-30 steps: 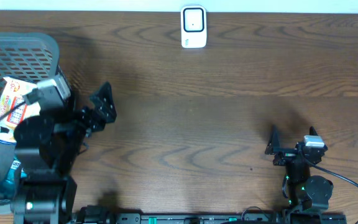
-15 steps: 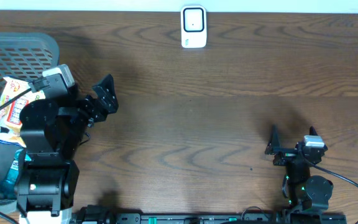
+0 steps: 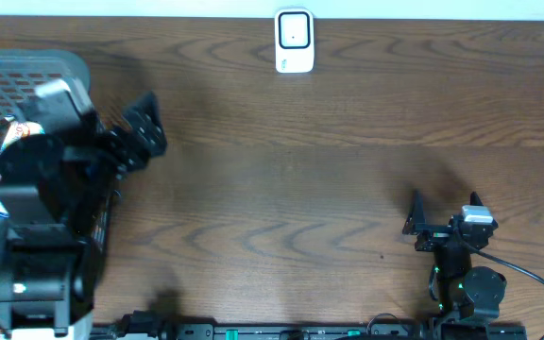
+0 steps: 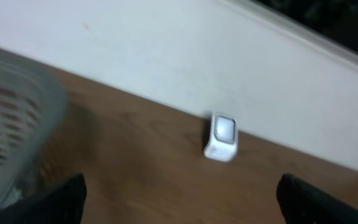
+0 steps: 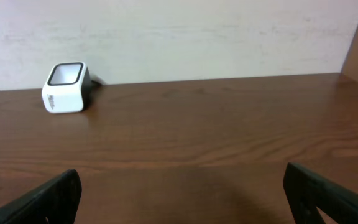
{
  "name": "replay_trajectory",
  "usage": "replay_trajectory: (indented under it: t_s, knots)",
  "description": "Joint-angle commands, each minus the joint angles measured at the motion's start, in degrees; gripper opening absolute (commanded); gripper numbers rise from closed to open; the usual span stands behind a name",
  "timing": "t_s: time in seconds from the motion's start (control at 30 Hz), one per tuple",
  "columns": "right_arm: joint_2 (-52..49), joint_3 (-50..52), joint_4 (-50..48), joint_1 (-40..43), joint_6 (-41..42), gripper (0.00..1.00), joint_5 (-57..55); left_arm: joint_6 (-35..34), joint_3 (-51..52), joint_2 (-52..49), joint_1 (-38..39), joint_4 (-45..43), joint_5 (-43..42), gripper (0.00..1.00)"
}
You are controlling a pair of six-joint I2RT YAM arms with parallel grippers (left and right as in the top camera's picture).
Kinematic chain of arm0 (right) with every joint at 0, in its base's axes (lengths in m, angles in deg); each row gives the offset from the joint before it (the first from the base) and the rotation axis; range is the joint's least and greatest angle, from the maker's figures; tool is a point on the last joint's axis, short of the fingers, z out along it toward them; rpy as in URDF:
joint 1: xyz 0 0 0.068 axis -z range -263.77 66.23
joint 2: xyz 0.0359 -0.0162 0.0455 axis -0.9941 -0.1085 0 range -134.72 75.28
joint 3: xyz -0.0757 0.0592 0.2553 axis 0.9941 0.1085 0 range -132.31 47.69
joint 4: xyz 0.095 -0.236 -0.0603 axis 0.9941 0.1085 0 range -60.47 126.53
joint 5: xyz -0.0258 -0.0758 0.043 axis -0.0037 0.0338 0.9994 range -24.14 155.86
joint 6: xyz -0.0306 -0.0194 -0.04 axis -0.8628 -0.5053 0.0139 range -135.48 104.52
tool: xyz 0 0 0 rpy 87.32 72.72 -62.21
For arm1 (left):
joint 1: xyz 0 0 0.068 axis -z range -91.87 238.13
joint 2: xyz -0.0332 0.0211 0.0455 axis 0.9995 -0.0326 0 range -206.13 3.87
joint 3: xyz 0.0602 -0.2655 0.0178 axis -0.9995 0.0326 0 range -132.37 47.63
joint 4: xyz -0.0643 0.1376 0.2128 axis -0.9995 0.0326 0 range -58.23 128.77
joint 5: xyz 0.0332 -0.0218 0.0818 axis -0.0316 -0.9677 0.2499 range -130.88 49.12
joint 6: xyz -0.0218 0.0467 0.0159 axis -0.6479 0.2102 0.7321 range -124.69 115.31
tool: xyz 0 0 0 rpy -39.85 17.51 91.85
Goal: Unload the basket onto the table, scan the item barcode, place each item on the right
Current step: 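Reach into the basket and grasp the orange Kleenex tissue pack with left gripper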
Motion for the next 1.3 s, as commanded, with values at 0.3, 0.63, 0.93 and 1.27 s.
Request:
replay_trajectory:
  t_s: [0.3, 0.63, 0.93, 1.27]
  knots:
    - [0.31, 0.09, 0.15, 0.17, -0.83, 0.99, -0.33, -17.09, -26.40, -19.85, -17.90, 23.74, 19.15, 0.98]
    - [0.31, 0.09, 0.15, 0.17, -0.83, 0.99, -0.31, -34.36, -26.23, -32.98, -34.45, 41.16, 13.33, 0.98]
    - [0.31, 0.09, 0.15, 0.17, -0.83, 0.99, -0.33, -29.53, -26.21, -43.80, -36.52, 45.27, 5.53, 0.98]
    - [0.31, 0.09, 0.15, 0.17, -0.83, 0.99, -0.31, -29.22, -22.73, -55.08, -36.48, 47.89, 5.11, 0.98]
